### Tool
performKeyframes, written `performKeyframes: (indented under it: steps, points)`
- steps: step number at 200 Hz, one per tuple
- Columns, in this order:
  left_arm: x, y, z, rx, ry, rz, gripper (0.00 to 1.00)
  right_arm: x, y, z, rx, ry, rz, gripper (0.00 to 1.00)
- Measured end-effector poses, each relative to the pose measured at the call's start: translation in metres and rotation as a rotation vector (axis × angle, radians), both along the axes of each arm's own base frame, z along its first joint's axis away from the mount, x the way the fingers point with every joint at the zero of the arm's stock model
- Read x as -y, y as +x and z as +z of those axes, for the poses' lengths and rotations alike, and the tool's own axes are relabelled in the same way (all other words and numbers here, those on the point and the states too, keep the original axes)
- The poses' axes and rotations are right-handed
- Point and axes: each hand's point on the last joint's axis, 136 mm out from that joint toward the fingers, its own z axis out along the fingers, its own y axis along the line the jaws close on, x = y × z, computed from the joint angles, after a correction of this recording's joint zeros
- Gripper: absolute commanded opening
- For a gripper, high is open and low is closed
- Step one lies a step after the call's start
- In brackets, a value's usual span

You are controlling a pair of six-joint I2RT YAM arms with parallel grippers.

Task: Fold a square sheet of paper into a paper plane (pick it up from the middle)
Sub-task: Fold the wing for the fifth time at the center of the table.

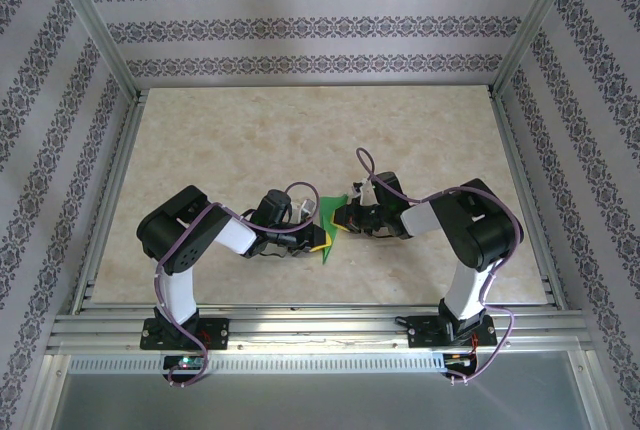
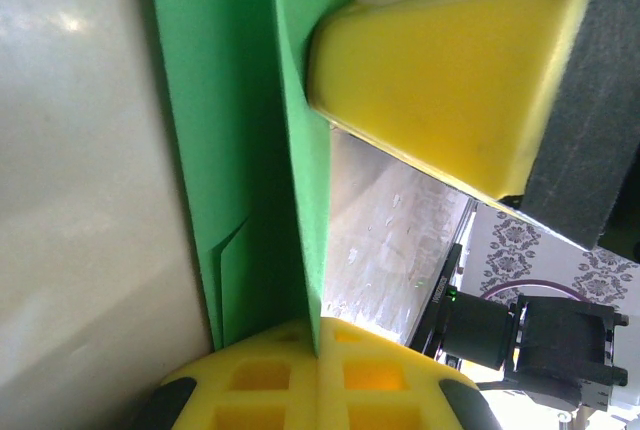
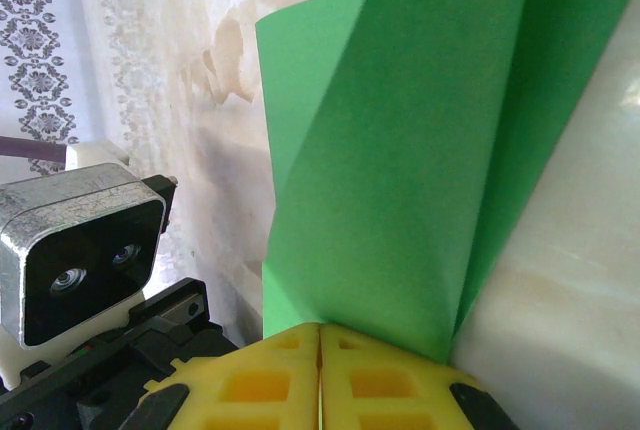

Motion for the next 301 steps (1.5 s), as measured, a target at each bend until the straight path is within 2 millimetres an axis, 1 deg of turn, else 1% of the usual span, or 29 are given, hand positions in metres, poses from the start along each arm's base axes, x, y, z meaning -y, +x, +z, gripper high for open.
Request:
performKeyframes:
  steps: [25,38,66,91,122,139,161,176,192,217,255,281,301]
  points:
    - [0.0,0.0,0.0,0.002,-0.001,0.0,0.0,0.0,0.0,0.0,-0.003,-0.001,0.001,0.09]
    - [0.0,0.0,0.0,0.002,-0.001,0.0,0.08,-0.001,0.0,-0.001,-0.011,-0.004,0.002,0.08]
    - [0.0,-0.001,0.003,0.009,-0.007,-0.006,0.15,-0.001,0.0,-0.002,-0.034,-0.016,0.007,0.08]
    - [-0.004,-0.004,0.004,0.004,0.008,-0.012,0.14,-0.001,0.0,-0.003,-0.049,-0.022,0.007,0.08]
    - [-0.011,-0.013,0.002,-0.017,0.039,-0.021,0.06,-0.001,0.0,-0.003,-0.053,-0.024,0.007,0.08]
    - [-0.012,-0.014,0.001,-0.019,0.043,-0.023,0.04,-0.001,0.0,-0.003,-0.054,-0.024,0.007,0.07]
    - [-0.012,-0.015,0.001,-0.021,0.039,-0.031,0.05,-0.002,-0.001,-0.004,-0.054,-0.028,0.008,0.07]
    - [-0.011,-0.017,0.002,-0.024,0.033,-0.039,0.08,-0.002,-0.001,-0.004,-0.058,-0.03,0.009,0.07]
    - [-0.01,-0.019,0.003,-0.031,0.027,-0.05,0.08,-0.002,-0.001,-0.004,-0.06,-0.034,0.01,0.07]
    - [-0.011,-0.022,0.002,-0.047,0.031,-0.057,0.12,-0.002,-0.001,-0.004,-0.06,-0.04,0.013,0.07]
    - [-0.01,-0.023,0.002,-0.04,0.036,-0.07,0.13,-0.002,-0.001,-0.005,-0.065,-0.048,0.018,0.07]
    - [-0.01,-0.025,0.002,-0.037,0.055,-0.088,0.12,-0.002,-0.001,-0.005,-0.071,-0.059,0.019,0.07]
    - [-0.011,-0.026,0.0,-0.037,0.081,-0.101,0.07,-0.002,-0.001,-0.005,-0.07,-0.07,0.019,0.07]
